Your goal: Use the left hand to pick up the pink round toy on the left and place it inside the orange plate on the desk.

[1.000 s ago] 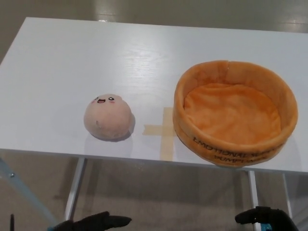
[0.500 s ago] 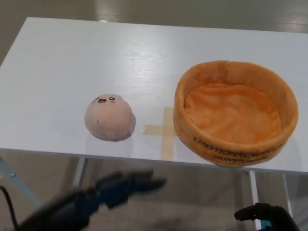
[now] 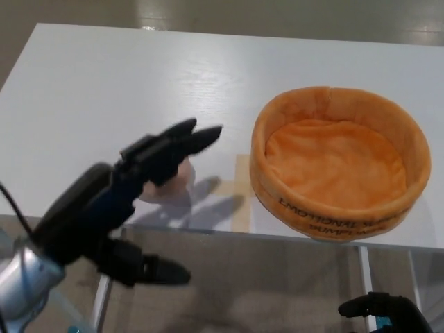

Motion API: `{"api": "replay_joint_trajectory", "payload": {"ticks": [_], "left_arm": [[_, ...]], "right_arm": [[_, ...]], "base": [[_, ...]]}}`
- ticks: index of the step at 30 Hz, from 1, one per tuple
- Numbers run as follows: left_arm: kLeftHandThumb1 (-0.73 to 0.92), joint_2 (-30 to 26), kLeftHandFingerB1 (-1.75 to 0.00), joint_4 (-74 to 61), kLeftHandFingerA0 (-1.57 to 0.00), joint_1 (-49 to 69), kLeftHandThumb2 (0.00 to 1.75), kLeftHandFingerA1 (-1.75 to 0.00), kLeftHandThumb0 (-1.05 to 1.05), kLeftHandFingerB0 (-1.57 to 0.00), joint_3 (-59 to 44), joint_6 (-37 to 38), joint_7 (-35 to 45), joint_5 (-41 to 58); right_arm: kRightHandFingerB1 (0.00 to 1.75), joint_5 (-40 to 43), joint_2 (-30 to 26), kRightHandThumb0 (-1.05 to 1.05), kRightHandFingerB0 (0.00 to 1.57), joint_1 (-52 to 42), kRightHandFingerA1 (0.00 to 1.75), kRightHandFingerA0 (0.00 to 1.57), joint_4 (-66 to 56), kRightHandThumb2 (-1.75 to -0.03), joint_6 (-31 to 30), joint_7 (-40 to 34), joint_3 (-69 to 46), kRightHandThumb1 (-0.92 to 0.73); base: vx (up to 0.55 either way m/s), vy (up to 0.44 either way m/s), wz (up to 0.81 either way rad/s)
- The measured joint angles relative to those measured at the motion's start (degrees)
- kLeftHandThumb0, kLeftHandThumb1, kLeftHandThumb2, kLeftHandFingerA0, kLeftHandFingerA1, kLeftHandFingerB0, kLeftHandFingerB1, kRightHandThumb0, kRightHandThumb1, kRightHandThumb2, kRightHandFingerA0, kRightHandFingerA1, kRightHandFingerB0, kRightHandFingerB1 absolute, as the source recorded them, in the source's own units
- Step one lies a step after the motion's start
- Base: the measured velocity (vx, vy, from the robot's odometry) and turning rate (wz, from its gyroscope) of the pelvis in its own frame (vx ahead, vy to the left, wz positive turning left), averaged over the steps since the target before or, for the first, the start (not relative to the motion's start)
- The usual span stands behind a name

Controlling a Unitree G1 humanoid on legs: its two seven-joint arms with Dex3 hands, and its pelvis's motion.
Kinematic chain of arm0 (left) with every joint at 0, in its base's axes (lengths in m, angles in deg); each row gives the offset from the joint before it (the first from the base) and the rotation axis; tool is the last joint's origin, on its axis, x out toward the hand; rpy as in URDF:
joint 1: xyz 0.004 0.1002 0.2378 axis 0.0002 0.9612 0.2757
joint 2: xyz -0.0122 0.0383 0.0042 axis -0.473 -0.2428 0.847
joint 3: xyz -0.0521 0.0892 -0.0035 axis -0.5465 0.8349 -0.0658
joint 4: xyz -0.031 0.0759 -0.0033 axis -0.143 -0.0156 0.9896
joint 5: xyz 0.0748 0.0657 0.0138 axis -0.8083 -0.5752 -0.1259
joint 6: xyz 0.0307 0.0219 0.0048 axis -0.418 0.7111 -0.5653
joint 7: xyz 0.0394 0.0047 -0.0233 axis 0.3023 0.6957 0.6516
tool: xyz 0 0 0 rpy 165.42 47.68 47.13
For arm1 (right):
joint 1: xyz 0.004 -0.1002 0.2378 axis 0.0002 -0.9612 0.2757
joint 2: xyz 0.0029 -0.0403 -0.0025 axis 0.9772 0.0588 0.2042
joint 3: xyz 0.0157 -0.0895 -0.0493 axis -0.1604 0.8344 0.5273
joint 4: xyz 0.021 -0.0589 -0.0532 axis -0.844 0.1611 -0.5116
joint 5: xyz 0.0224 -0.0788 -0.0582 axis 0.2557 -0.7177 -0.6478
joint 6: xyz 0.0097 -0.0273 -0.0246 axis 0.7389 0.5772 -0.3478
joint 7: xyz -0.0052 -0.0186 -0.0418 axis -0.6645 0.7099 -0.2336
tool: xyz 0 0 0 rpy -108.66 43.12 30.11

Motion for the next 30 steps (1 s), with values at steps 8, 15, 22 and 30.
{"api": "replay_joint_trajectory", "payload": {"ticks": [8,15,22,30], "left_arm": [[0.22,0.18,-0.14,12.01,0.0,-11.2,0.56,0.0,-0.33,0.0,1.6,-3.16,-3.92,-7.76],[0.24,0.44,-0.19,22.67,0.0,-18.79,0.6,-0.04,-0.34,0.0,5.09,-5.5,-8.27,-14.23],[0.36,0.73,-0.29,34.14,0.0,-24.49,0.65,-0.11,-0.32,-0.05,8.33,-6.64,-14.09,-20.0],[0.36,0.85,-0.3,45.76,0.0,-29.21,0.66,-0.13,-0.34,-0.03,11.77,-6.88,-20.14,-24.66]], "right_arm": [[0.77,-0.26,0.01,-0.11,0.66,0.07,0.86,0.65,0.02,-0.58,-0.01,0.01,0.03,-0.56],[0.78,-0.33,0.03,-0.13,0.67,0.36,0.88,0.67,0.04,-0.58,-0.02,0.01,0.03,-0.56],[0.78,-0.38,0.01,-0.15,0.67,0.6,0.85,0.64,0.08,-0.59,-0.03,0.08,0.02,-0.55],[0.76,-0.41,-0.01,-0.14,0.66,0.66,0.85,0.65,0.18,-0.58,-0.05,0.14,-0.02,-0.56]], "base": [[0.0,0.0,0.0],[0.0,0.0,0.0],[0.0,0.0,0.0],[0.0,0.0,0.0]]}}
